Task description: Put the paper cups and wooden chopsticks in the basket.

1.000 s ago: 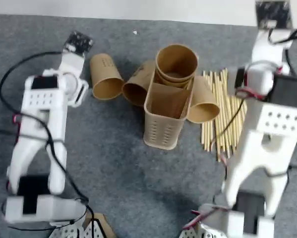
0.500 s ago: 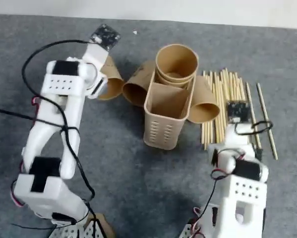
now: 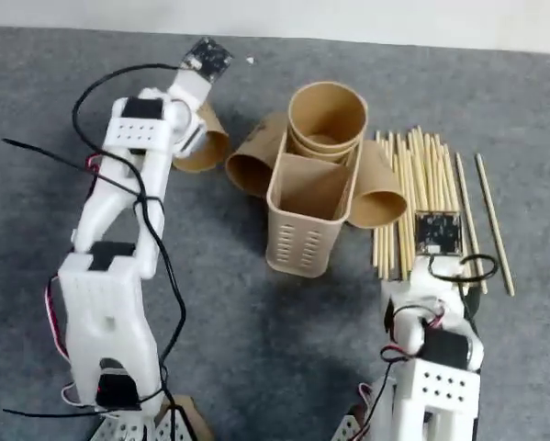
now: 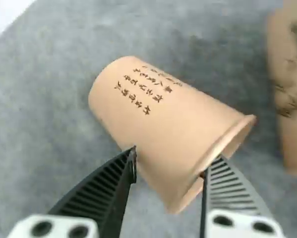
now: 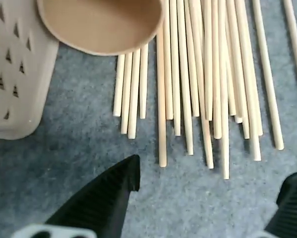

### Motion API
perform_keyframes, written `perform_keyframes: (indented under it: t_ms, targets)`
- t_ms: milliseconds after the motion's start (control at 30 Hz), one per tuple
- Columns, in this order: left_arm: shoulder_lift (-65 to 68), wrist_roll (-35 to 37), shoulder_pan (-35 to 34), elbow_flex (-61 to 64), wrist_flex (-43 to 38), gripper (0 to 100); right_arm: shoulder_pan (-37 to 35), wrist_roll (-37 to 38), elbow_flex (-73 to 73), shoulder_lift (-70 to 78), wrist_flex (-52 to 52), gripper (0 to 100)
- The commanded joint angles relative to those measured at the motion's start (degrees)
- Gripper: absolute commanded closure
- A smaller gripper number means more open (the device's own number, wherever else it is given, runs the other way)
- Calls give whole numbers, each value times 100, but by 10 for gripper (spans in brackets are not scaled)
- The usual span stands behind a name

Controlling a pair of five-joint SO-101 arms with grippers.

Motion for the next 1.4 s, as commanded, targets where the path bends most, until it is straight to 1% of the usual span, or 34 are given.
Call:
perform_keyframes:
  t_ms: [0, 100, 333, 433, 533, 567, 700, 833, 933, 1000, 1067, 1200, 1367]
  targets:
    - [418, 0, -338, -1226, -79, 776, 31, -53, 110, -295, -75, 590]
    - [787, 0, -514, -1833, -79, 816, 31, -53, 224, -409, -75, 590]
    - [1771, 9, -804, -2809, -97, 877, 22, -62, 224, -418, -48, 590]
    - [2158, 26, -822, -3354, -70, 923, -242, -62, 224, -418, -48, 590]
    - [2387, 308, -813, -3855, 70, 975, -462, -62, 312, -409, -66, 590]
    - [2396, 369, -796, -4066, 220, 995, -505, -62, 409, -426, -101, 590]
    - [2404, 501, -646, -5007, 1011, 997, -567, -62, 760, -426, -567, 590]
    - [2387, 501, -365, -6211, 2338, 997, -576, -62, 954, -426, -840, 590]
    - [2273, 510, -110, -7240, 3569, 997, -576, -62, 954, -426, -840, 590]
    - [1719, 598, 75, -7099, 4158, 997, -585, -62, 954, -426, -840, 590]
    - [919, 677, 277, -6791, 4554, 997, -585, -62, 954, -426, -848, 590]
    - [-936, 923, 743, -5578, 4624, 997, -585, -62, 954, -426, -848, 590]
    - [-3284, 941, 1859, -3301, 4615, 997, -585, -62, 954, -426, -848, 590]
